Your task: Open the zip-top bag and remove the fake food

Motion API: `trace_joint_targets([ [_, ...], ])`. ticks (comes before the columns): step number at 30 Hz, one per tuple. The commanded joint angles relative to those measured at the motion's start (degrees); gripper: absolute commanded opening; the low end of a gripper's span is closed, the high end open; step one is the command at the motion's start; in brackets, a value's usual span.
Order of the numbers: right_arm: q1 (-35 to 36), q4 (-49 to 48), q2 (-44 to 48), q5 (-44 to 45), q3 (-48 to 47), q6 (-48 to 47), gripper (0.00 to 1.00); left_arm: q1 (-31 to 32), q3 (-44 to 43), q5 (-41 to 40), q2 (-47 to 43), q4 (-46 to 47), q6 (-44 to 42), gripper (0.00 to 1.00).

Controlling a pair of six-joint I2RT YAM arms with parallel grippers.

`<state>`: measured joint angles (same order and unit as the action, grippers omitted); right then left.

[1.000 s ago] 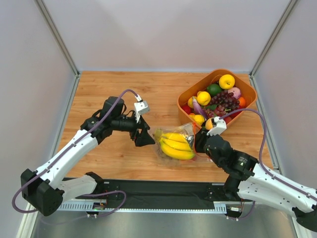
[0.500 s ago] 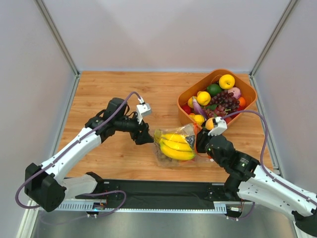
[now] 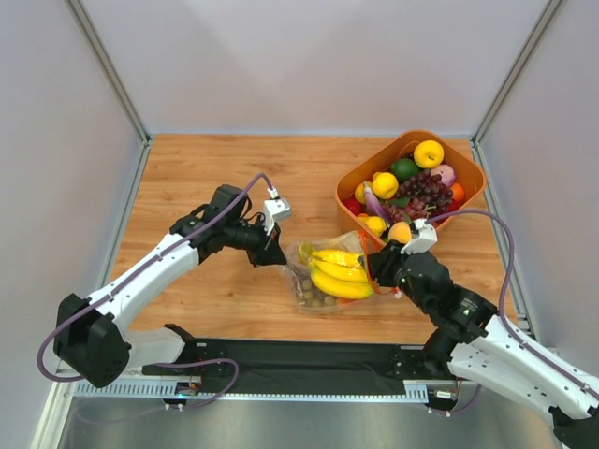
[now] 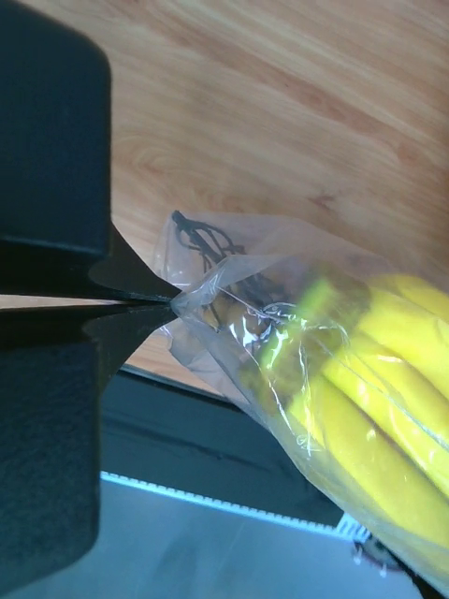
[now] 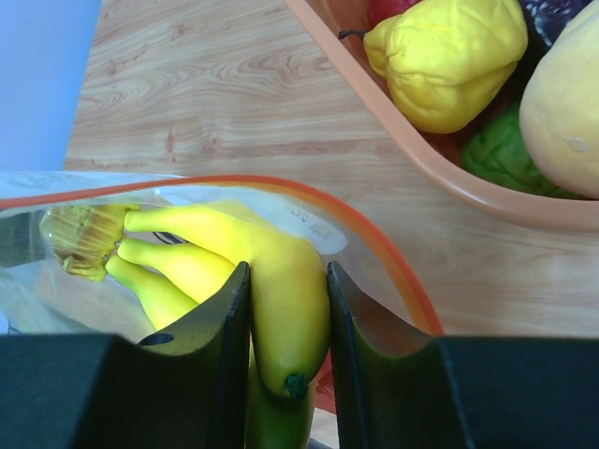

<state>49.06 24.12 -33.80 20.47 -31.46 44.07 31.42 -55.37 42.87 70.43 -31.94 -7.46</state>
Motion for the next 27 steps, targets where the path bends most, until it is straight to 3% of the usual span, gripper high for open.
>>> trace_joint_targets([
  [1, -0.63, 1.36, 2.51, 1.5, -4.13, -2.32, 0.0, -0.22, -3.16, -7.59, -0.21, -1.28, -1.06, 0.0],
  [14, -0.89, 16.65, 10.07, 6.95, -11.07, -5.14, 0.0, -0.22, -5.88, -20.89, 1.37, -4.79, 2.1, 0.0],
  [27, -0.89, 29.49, 11.13, 14.16, -16.96, -7.77, 0.0, -0.13, -7.03, -26.17, 1.55, -6.55, 3.68, 0.0],
])
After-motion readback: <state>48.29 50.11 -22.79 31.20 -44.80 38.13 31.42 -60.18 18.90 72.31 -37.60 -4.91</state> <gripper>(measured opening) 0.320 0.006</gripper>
